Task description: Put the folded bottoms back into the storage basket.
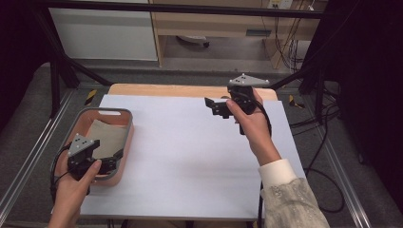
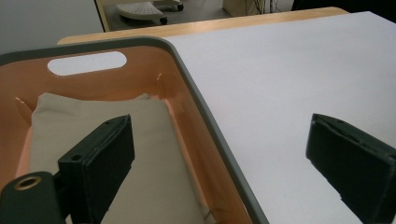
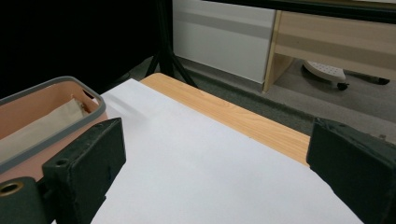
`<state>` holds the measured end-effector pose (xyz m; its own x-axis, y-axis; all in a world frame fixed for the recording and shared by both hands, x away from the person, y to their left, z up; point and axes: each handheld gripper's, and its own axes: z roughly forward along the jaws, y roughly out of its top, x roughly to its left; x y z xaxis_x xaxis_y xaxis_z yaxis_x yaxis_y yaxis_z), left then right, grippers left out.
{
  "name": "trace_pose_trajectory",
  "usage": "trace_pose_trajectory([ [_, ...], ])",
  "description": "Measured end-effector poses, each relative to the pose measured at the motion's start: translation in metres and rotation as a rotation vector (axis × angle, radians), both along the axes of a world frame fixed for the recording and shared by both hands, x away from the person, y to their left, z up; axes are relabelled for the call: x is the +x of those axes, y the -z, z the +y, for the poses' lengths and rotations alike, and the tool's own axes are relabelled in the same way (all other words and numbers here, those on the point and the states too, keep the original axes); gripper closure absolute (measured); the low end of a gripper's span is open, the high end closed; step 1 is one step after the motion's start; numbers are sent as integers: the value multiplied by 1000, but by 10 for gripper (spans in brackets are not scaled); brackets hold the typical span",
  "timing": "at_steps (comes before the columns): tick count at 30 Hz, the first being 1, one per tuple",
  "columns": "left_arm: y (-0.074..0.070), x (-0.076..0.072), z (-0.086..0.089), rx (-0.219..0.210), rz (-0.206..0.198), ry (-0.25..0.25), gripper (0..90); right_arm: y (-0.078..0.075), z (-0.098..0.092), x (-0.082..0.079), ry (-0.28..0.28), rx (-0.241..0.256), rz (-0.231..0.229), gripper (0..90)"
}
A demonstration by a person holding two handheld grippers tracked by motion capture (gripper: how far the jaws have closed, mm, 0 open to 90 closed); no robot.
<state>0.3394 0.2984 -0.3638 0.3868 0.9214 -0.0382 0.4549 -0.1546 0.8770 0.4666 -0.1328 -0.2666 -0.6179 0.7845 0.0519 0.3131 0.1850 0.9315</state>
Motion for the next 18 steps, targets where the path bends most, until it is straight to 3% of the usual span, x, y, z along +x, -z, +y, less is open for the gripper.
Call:
trace_pose_trajectory([
  [18, 1, -2, -3, -2, 4, 33, 81, 12, -41, -9, 52, 6, 14, 44],
])
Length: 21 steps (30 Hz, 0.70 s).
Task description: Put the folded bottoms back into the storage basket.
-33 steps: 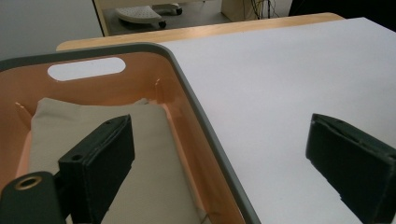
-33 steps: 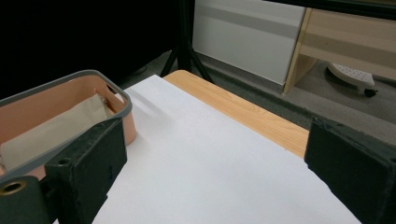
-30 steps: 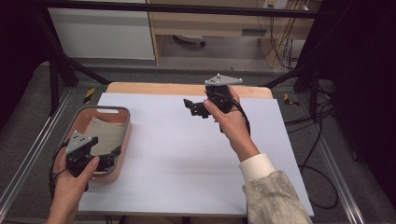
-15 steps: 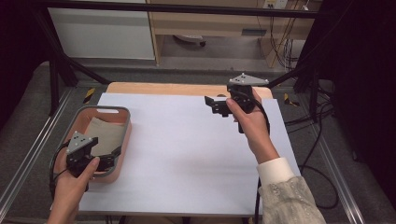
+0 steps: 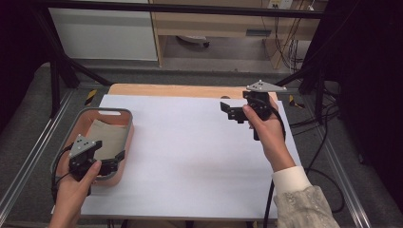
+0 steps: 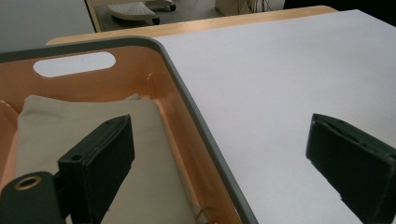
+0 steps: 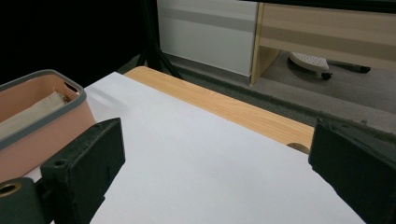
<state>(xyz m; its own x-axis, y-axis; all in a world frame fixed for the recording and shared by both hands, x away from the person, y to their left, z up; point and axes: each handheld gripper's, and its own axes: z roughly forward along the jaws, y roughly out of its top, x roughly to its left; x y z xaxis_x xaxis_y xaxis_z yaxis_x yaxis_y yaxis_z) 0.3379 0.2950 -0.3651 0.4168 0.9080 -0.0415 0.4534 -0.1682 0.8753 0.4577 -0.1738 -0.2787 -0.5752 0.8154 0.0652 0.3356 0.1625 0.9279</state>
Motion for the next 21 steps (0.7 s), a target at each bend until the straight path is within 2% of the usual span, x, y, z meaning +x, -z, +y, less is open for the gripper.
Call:
trace_pose_trajectory([
  [21, 3, -3, -5, 11, 1, 12, 79, 17, -41, -14, 62, 15, -12, 55],
])
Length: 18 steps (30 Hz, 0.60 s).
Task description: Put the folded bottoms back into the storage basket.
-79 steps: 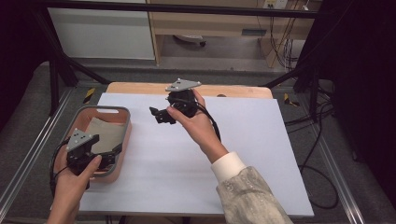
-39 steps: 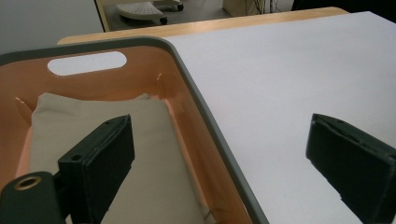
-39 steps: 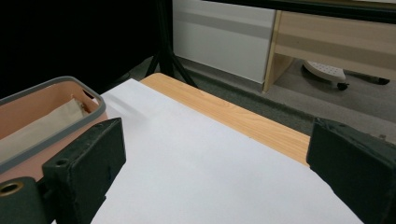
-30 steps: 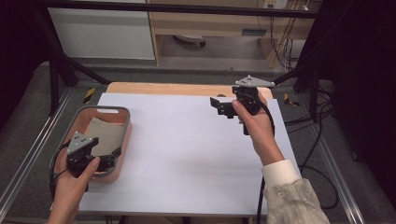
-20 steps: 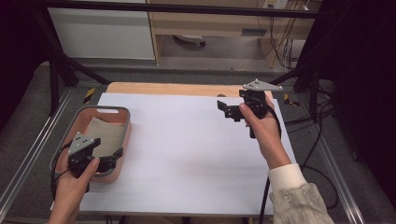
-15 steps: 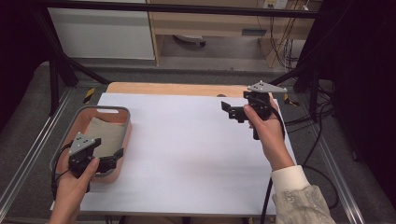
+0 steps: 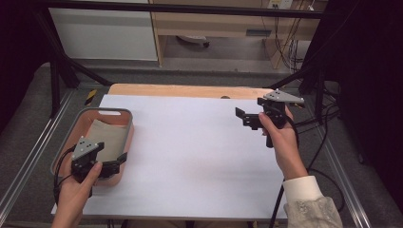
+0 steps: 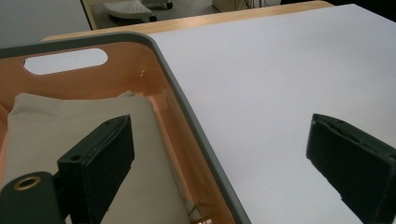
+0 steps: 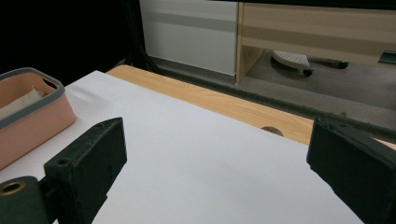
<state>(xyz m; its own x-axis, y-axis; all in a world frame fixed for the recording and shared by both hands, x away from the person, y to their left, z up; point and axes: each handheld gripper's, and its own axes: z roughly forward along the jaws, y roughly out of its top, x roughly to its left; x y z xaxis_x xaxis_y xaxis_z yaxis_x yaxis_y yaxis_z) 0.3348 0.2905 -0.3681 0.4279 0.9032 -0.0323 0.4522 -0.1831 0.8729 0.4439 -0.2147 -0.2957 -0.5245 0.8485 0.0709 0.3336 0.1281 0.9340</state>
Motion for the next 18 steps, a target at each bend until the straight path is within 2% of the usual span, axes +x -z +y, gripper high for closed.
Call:
trace_pose_trajectory([
  [7, 0, 0, -1, -3, -3, 5, 78, 7, -12, -7, 18, 12, -27, 55],
  [18, 1, -1, -5, 3, -1, 18, 77, 20, -33, -18, 49, 36, -40, 53],
])
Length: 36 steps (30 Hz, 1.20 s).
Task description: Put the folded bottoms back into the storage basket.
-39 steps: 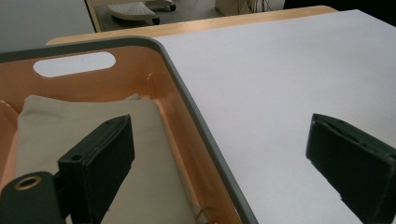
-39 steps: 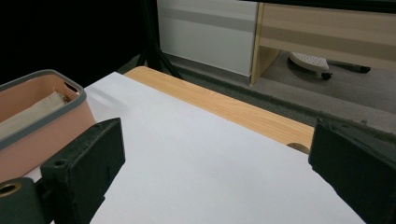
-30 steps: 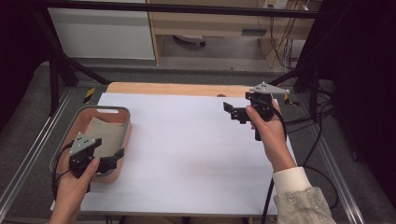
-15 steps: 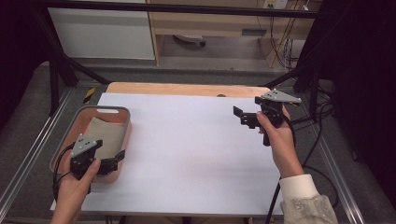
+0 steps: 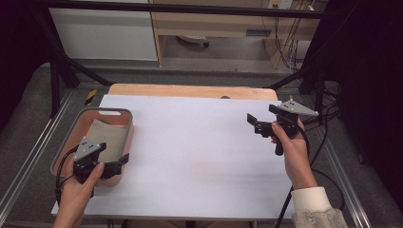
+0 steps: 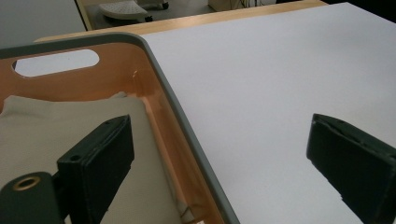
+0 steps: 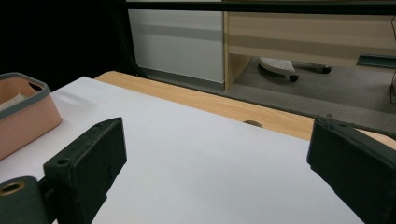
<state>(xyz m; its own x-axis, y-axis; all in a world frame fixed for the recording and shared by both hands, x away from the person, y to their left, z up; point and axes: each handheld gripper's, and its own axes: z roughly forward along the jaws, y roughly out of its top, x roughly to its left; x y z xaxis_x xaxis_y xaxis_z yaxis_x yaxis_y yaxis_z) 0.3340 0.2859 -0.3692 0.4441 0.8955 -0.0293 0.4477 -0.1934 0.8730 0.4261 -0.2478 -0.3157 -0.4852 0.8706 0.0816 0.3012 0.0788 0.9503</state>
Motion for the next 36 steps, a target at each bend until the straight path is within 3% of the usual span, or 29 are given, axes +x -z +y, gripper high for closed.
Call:
trace_pose_trajectory([
  [14, 9, -6, -1, 8, 18, 2, 63, 28, -20, -20, 36, 37, 2, 53],
  [25, 14, -10, -3, 31, 19, 21, 62, 50, -27, -36, 49, 44, 23, 53],
  [36, 14, -11, -4, 22, 22, 25, 62, 72, -35, -53, 64, 44, 40, 53],
])
